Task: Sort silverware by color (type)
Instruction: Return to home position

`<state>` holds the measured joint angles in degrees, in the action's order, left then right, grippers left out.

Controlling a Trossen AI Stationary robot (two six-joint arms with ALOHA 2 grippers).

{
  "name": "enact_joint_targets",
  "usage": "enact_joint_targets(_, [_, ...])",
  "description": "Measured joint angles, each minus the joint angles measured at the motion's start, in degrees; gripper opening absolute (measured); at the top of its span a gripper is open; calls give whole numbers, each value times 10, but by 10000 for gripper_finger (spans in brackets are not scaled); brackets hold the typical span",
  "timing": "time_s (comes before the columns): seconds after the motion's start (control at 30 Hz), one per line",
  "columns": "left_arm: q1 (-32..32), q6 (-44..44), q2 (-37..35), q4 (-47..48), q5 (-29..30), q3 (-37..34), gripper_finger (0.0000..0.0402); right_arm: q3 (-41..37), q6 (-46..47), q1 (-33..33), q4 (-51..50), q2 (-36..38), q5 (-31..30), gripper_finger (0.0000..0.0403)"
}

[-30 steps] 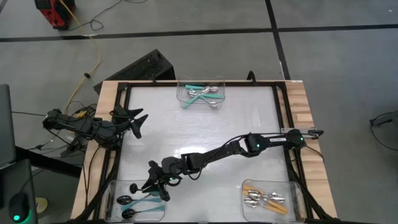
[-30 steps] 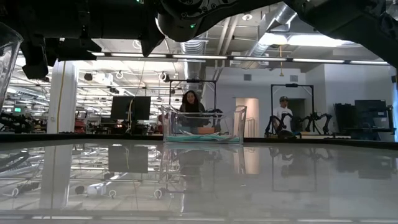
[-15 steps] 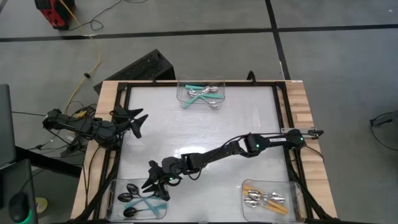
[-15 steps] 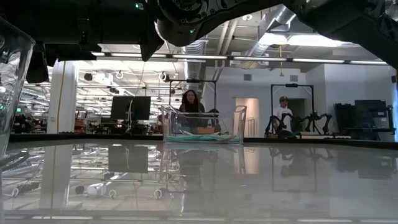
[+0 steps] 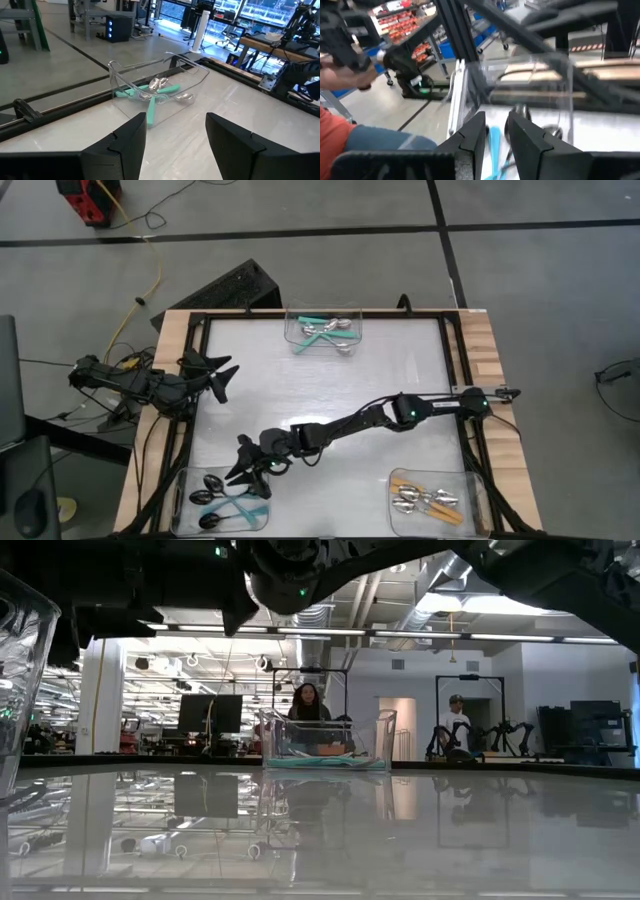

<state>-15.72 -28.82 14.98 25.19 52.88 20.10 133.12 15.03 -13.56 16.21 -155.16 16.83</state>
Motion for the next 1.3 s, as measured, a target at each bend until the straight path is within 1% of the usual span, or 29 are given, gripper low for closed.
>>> enact_joint_targets(0.07, [0,0,0,0,0,0,190,18,0,3,-9,0,10,111])
enact_joint_targets(0.17, [0,0,0,0,0,0,190,19,-3,7,-6,5,15,111])
enact_joint_targets(0.33, [0,0,0,-2,0,0,190,18,0,15,-33,13,32,111])
enact_joint_targets(0.43, [0,0,0,-2,0,0,190,18,0,22,-49,31,54,111])
enact_joint_targets(0.67, [0,-7,0,-1,-1,0,190,19,-10,40,-95,67,81,111])
enact_joint_targets(0.73, [0,-7,0,-2,0,0,190,18,-10,47,-130,80,107,111])
enact_joint_targets(0.83, [0,-8,0,-2,0,0,190,18,-27,58,-180,110,115,111])
enact_joint_targets(0.9, [0,-8,0,-2,0,0,190,18,-37,65,-229,136,116,111])
enact_joint_targets(1.03, [0,-8,0,-2,3,0,190,19,-91,77,-309,177,116,111])
enact_joint_targets(1.13, [0,-6,0,-2,4,0,190,18,-143,82,-355,206,116,111])
enact_joint_targets(1.3, [0,-6,0,-2,4,0,190,19,-184,95,-438,277,118,111])
